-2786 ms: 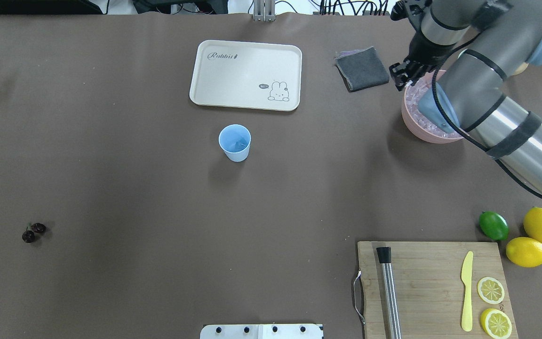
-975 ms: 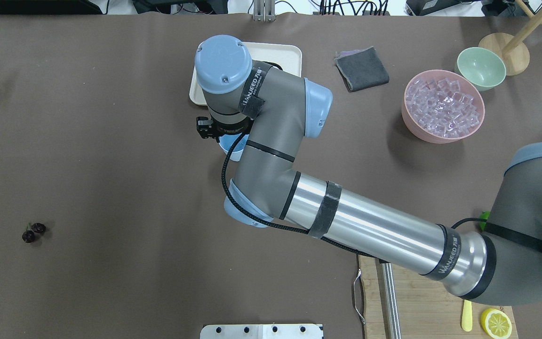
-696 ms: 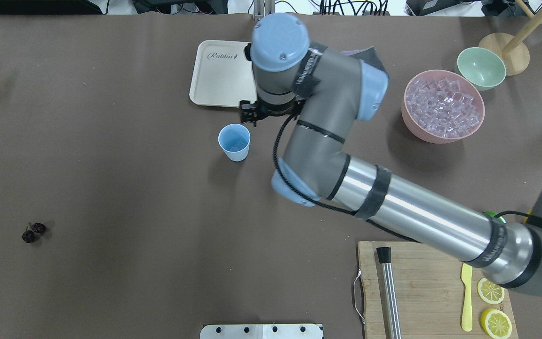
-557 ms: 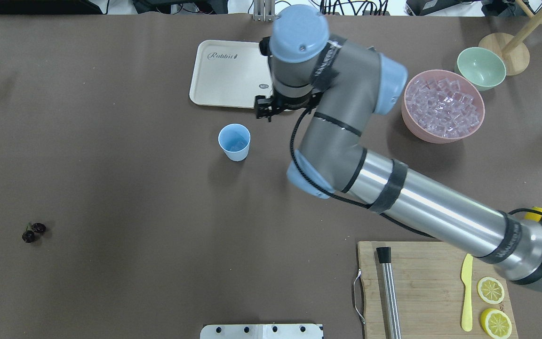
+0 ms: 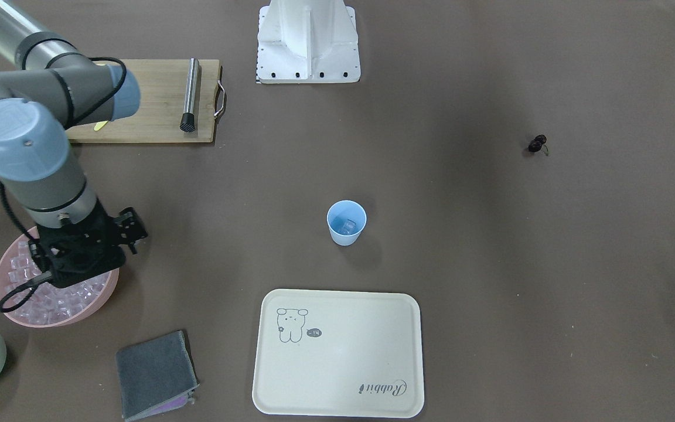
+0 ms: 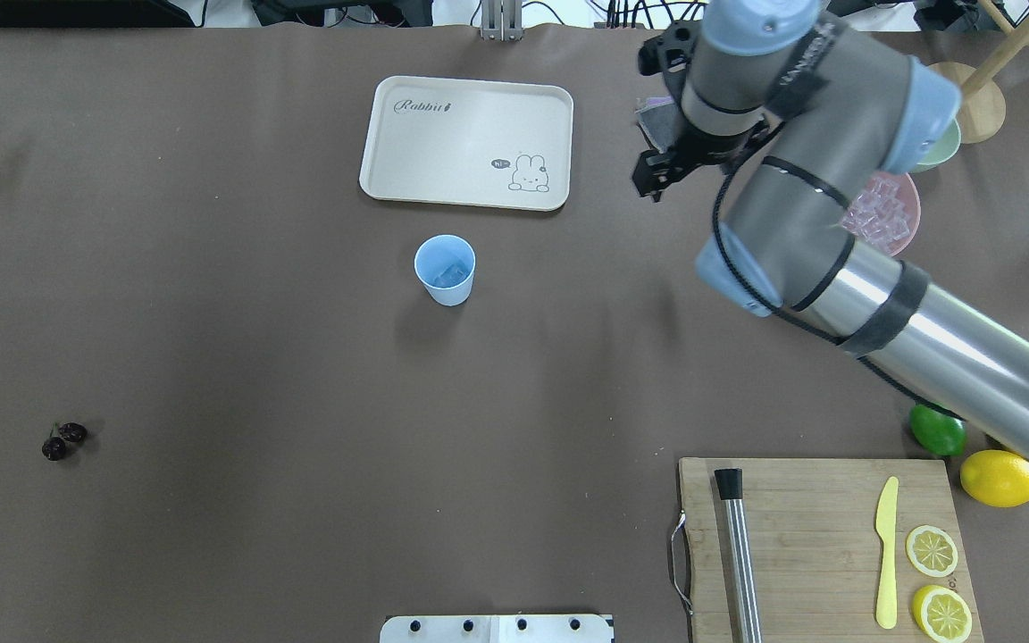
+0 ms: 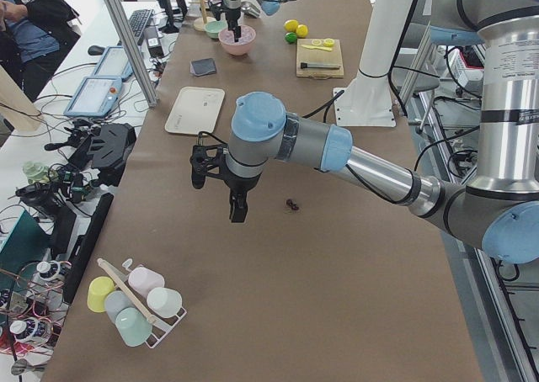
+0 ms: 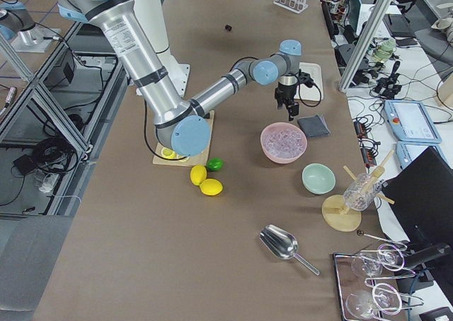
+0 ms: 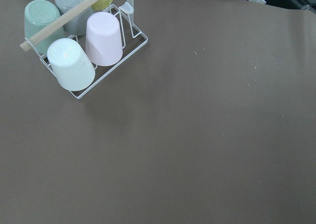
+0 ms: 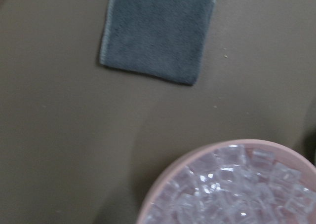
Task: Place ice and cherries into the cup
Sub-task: 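Move the right gripper back to the pink bowl of ice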
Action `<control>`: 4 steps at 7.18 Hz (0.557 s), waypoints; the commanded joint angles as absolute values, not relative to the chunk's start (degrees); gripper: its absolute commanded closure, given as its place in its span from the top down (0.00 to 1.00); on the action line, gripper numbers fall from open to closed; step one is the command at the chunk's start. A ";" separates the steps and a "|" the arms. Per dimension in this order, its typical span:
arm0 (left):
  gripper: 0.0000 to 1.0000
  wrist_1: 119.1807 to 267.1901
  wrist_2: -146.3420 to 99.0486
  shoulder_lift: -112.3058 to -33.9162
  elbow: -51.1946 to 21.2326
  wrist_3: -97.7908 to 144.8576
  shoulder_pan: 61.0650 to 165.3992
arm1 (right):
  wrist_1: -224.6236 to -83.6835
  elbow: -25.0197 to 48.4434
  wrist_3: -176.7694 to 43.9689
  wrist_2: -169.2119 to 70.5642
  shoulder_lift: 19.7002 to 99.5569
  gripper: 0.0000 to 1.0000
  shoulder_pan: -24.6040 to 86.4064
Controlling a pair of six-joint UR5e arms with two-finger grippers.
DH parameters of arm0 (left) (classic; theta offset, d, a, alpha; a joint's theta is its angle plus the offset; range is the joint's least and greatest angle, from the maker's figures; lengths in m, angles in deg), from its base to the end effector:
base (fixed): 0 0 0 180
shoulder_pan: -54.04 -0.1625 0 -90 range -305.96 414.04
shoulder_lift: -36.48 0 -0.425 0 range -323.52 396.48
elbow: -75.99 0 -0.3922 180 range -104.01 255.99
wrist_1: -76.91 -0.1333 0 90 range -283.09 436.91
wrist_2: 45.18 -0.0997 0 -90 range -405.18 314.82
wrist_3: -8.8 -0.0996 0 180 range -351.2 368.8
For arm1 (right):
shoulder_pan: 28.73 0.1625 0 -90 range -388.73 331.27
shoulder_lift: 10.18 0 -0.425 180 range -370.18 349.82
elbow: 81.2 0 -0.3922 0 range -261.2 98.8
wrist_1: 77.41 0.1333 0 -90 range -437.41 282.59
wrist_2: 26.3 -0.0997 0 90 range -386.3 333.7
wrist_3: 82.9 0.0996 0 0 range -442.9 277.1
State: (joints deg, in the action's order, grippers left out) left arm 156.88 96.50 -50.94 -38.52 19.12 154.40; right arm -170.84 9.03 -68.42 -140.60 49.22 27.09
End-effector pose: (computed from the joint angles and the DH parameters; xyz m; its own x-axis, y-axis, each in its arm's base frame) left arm -0.1361 -0.4376 0.4805 0.5972 -0.1256 -0.7922 0.2876 0.9555 0.0653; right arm -0.3076 -0.6172 0.3620 0.7517 -0.4638 0.4688 0.3210 0.8783 0.3542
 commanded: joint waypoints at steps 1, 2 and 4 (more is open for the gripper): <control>0.98 156.89 96.50 -50.97 -38.53 19.09 154.32 | -158.36 3.40 -73.49 -141.96 54.65 0.95 29.98; 0.98 156.97 96.59 -50.97 -38.62 19.09 154.41 | -149.74 -0.65 -72.45 -143.79 55.82 0.94 30.07; 0.98 156.89 98.34 -50.88 -38.53 19.17 154.41 | -149.13 -1.65 -71.92 -144.25 56.01 0.88 29.72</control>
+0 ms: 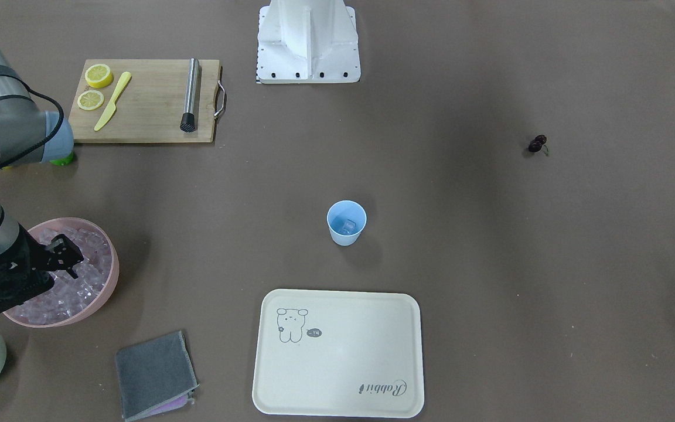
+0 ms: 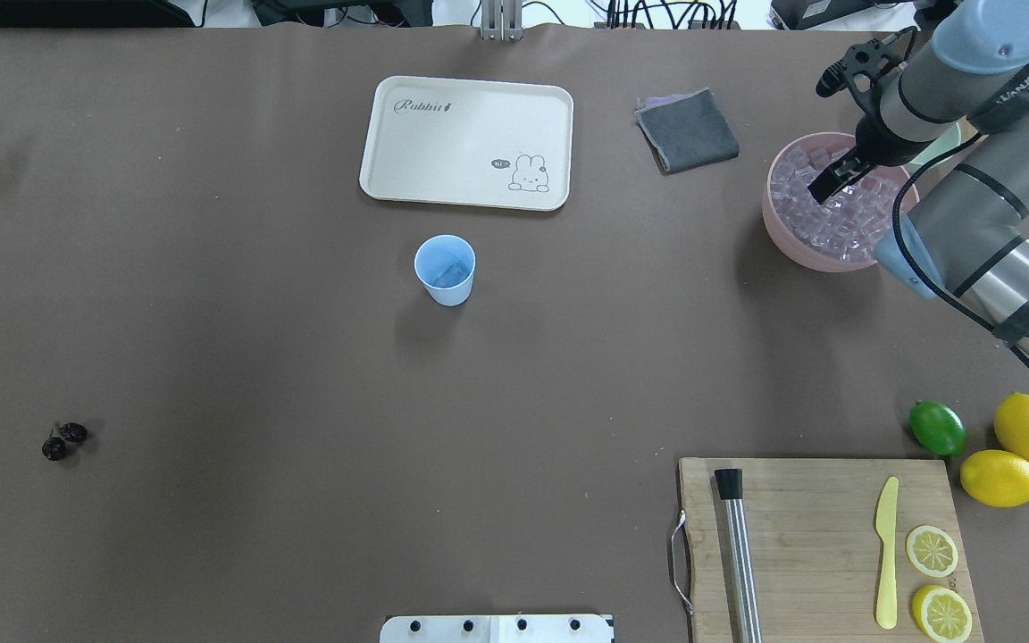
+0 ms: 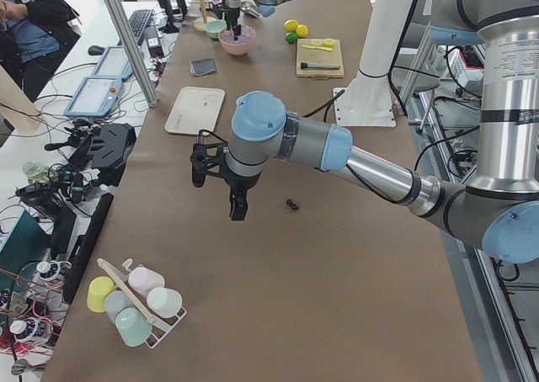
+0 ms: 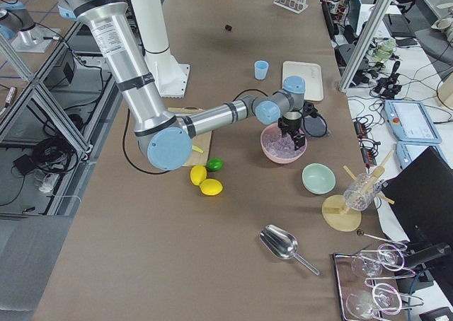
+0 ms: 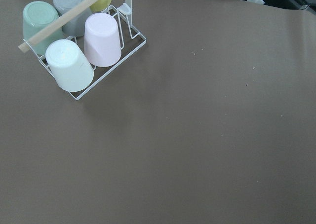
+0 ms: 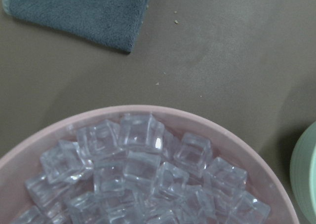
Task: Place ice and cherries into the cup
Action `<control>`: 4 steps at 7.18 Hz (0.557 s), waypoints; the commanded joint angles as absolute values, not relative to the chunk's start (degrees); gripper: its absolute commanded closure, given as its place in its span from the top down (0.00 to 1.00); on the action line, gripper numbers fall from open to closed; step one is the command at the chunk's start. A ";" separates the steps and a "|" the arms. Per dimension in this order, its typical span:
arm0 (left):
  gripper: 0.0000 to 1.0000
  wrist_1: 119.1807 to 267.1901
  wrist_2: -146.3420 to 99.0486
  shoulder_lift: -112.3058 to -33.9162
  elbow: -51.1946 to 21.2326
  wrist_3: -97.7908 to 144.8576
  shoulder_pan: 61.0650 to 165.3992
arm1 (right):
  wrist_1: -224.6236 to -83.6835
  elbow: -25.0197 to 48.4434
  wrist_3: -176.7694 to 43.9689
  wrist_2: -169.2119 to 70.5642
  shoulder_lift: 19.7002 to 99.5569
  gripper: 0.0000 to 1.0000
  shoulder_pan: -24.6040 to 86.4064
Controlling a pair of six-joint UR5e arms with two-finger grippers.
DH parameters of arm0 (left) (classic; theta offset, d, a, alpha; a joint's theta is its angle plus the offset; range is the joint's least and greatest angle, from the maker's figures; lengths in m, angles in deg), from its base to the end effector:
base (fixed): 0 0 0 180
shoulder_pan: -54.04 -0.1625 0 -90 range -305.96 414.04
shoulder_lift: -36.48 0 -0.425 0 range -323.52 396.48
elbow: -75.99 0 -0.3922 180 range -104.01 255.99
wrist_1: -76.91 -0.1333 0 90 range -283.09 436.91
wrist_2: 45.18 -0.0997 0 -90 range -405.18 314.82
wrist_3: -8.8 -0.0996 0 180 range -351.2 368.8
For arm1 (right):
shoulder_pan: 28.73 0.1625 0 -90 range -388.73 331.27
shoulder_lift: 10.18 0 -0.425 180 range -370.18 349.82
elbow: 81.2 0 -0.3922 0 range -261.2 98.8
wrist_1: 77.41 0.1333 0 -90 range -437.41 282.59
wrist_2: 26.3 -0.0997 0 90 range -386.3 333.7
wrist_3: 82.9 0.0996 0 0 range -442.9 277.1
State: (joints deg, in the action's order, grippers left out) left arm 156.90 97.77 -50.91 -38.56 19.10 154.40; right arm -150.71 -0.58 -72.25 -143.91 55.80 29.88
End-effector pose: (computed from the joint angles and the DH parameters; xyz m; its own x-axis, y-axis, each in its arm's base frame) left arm -0.1346 -0.4373 0.4786 0.5809 -0.1190 -0.8052 0.2844 0.9566 0.0638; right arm -0.2816 -0.6289 0.4751 0.7022 -0.5211 0.4851 0.3206 0.8399 0.4380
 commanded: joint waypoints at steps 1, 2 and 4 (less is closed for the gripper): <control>0.98 156.89 98.35 -50.97 -38.27 19.09 154.41 | -149.30 -1.05 -72.00 -144.34 56.26 0.88 29.80; 0.98 156.89 98.35 -50.97 -38.01 19.09 154.41 | -149.56 -0.60 -72.00 -143.82 56.18 0.88 30.33; 0.98 156.89 98.35 -50.88 -38.18 19.09 154.41 | -150.09 -0.34 -72.00 -140.93 56.35 0.86 29.90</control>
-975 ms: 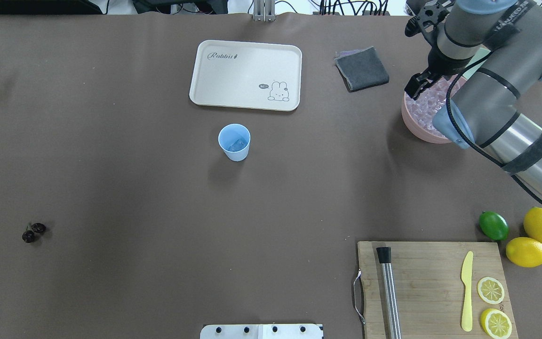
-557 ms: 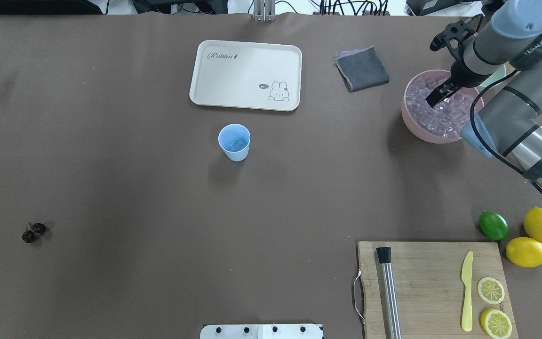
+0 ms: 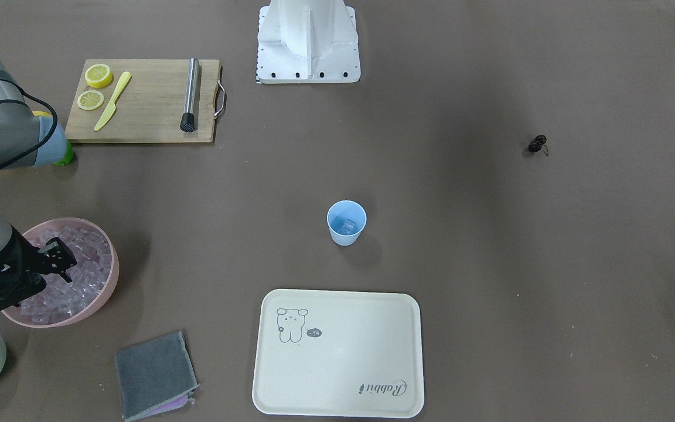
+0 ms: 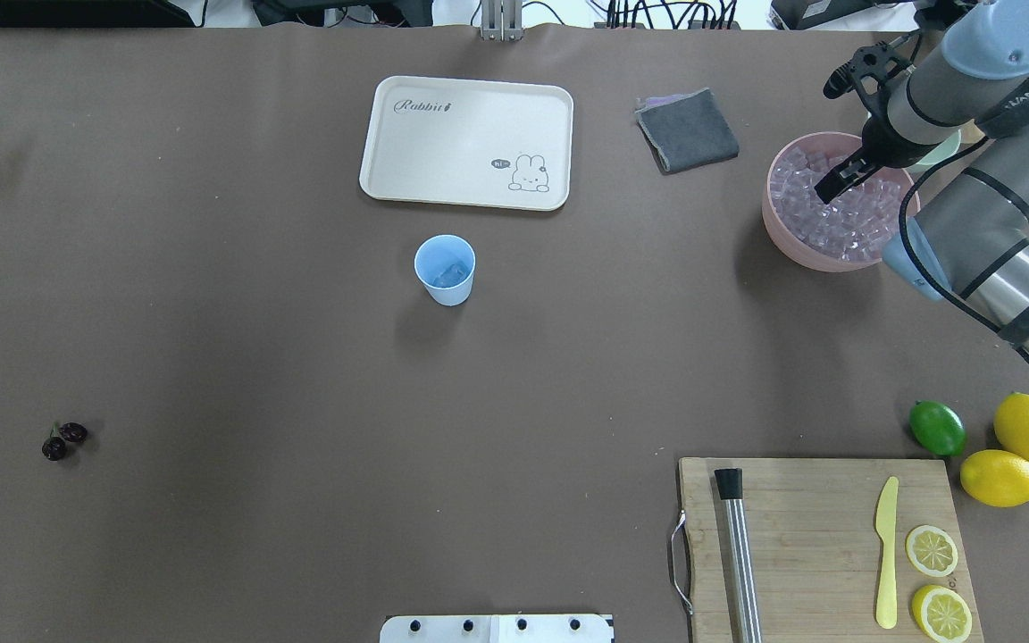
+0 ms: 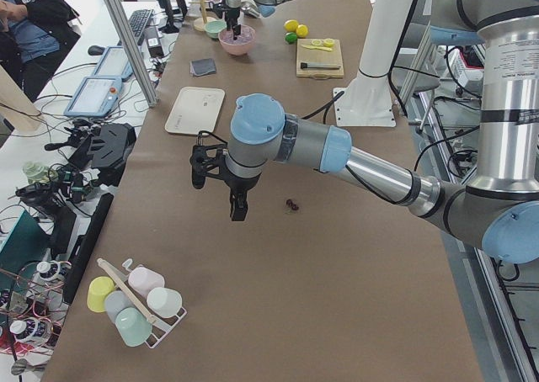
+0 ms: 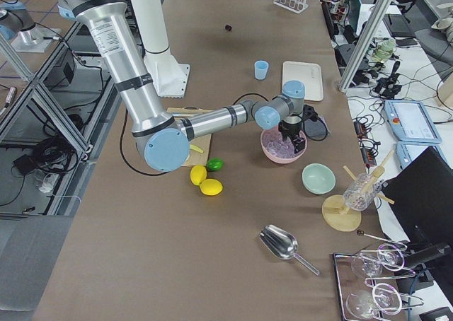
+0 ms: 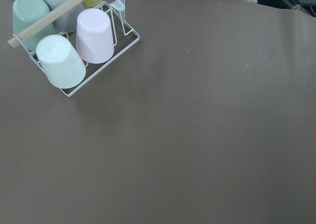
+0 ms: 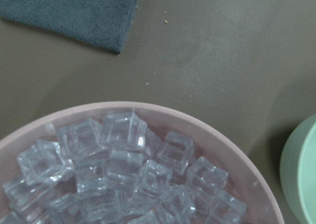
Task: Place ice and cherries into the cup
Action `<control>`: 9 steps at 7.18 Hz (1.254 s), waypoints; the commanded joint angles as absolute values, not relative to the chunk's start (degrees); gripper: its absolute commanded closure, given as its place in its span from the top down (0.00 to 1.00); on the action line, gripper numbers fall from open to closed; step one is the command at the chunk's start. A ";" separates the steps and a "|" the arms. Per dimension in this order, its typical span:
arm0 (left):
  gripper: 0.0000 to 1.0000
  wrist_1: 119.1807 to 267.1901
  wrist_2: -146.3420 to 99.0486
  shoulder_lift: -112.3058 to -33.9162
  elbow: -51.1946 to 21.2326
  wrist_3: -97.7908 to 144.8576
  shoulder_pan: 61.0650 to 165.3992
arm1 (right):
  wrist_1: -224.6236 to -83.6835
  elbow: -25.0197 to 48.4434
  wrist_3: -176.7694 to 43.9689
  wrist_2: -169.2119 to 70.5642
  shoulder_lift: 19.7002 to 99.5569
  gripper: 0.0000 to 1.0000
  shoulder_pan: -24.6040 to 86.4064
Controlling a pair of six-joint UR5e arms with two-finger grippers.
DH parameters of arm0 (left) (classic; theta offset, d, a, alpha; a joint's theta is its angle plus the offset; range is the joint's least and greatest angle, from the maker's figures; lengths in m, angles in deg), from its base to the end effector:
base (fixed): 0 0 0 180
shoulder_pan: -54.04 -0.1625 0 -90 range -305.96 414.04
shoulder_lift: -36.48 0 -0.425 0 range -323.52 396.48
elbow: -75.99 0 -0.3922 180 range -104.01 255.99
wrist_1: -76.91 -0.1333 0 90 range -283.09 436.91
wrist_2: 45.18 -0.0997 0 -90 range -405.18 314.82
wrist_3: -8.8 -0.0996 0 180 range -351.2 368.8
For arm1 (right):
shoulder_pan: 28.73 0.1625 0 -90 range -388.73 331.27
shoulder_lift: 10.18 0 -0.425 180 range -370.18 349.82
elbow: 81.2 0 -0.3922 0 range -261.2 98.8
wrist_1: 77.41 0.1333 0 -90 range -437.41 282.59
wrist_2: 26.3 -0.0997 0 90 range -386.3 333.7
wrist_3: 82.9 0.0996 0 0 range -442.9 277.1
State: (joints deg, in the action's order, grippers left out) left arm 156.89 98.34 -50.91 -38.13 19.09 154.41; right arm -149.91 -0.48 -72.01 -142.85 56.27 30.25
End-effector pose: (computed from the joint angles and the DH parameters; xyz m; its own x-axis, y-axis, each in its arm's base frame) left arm -0.1343 -0.4380 0.4814 0.5723 -0.1225 -0.8109 0.2832 0.9575 0.0552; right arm -0.2752 -0.6299 0.4787 0.7165 -0.5131 0.4726 0.3083 0.8407 0.4452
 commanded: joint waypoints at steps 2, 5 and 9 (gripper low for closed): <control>0.98 156.97 98.35 -50.97 -37.13 19.09 154.32 | -151.14 0.71 -71.91 -139.25 56.61 0.83 29.63; 0.98 156.97 98.35 -50.88 -37.65 19.00 154.41 | -152.99 0.72 -72.00 -133.71 56.88 0.74 27.00; 0.98 156.97 98.43 -50.88 -37.66 19.00 154.50 | -153.08 0.45 -71.83 -133.00 56.71 0.26 26.20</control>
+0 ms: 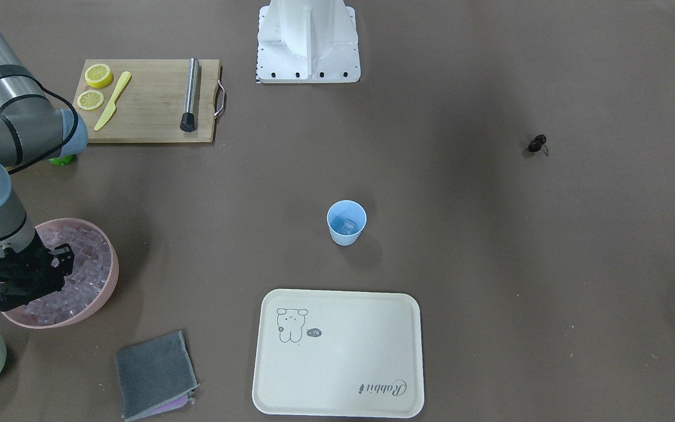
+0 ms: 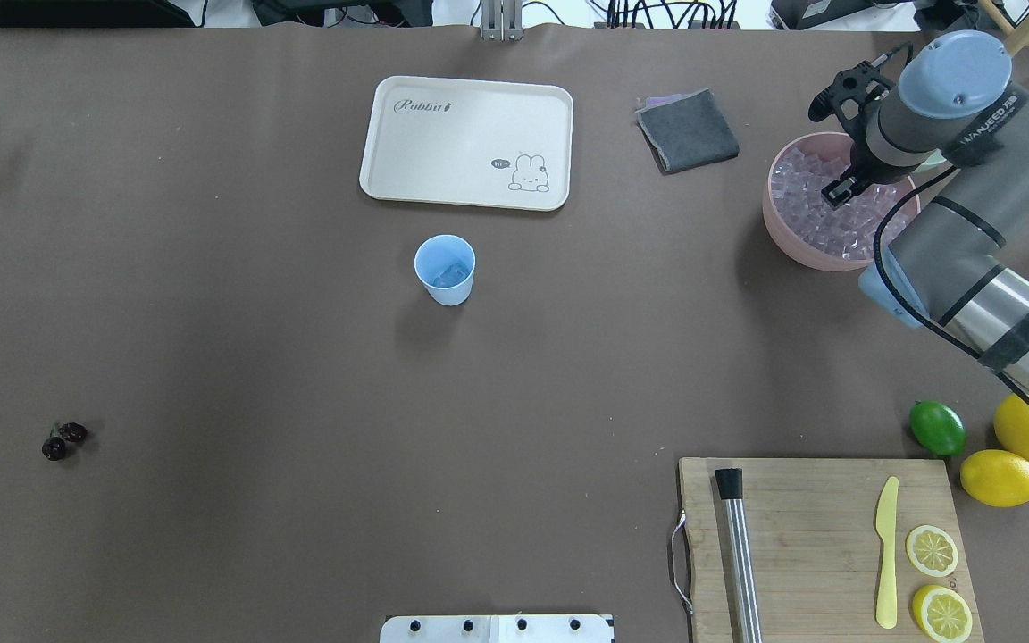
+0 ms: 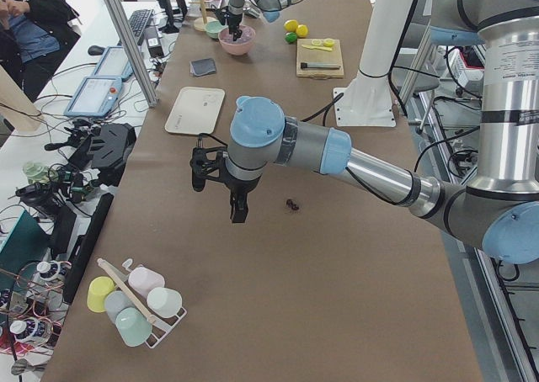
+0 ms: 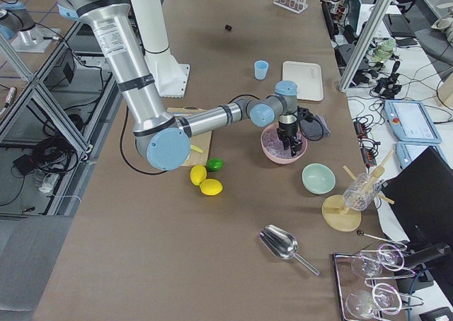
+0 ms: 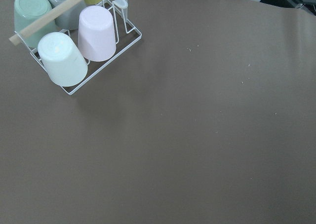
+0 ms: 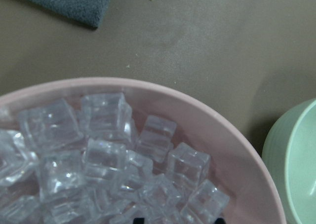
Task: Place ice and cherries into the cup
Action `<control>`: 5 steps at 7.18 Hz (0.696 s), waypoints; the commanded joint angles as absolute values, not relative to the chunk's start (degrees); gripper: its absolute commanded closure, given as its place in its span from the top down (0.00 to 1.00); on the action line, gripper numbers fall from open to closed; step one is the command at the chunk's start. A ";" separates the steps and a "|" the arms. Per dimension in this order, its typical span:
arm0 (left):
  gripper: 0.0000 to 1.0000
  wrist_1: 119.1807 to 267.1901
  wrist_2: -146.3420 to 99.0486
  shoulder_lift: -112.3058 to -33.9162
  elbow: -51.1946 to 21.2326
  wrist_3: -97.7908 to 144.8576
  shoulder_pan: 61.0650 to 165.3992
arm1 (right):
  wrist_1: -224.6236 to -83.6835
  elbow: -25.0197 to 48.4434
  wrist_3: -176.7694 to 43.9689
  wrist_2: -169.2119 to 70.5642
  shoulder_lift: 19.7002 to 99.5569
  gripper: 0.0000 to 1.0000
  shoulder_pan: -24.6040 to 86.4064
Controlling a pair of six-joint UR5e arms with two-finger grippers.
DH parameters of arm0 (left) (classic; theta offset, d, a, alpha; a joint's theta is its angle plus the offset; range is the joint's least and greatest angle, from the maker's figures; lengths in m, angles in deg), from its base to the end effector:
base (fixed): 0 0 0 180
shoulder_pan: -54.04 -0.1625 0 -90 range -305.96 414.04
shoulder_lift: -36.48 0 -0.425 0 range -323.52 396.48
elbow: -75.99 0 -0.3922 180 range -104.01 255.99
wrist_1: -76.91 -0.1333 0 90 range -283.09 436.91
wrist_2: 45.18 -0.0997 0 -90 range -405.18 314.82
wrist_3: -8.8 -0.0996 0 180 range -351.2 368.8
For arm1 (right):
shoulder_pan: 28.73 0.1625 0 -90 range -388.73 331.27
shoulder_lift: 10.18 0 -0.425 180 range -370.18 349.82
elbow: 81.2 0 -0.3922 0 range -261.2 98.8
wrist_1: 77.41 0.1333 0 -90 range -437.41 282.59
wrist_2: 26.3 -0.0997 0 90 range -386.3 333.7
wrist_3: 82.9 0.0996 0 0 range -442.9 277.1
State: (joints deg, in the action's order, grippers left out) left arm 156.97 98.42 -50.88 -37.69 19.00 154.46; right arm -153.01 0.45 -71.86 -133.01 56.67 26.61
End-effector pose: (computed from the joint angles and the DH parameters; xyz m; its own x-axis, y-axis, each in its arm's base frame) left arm -0.1347 -0.4386 0.4850 0.5706 -0.1265 -0.8114 0.2830 0.9578 0.0496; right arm -0.3005 -0.6187 0.4877 0.7900 -0.5104 0.3398 0.3517 0.8311 0.4308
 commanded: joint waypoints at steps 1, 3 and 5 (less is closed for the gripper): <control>0.98 156.97 98.35 -50.88 -37.74 19.00 154.41 | -153.25 0.80 -71.57 -133.26 56.62 0.20 26.20; 0.98 156.97 98.43 -50.88 -37.74 19.00 154.50 | -159.46 4.74 -71.21 -133.53 55.92 0.18 26.11; 0.98 156.97 98.35 -50.79 -37.57 19.00 154.50 | -164.22 8.52 -71.21 -133.79 55.65 0.19 26.11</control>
State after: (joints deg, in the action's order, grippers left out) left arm 156.97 98.41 -50.82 -37.69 19.00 154.49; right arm -161.24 6.23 -71.23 -133.61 55.85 26.13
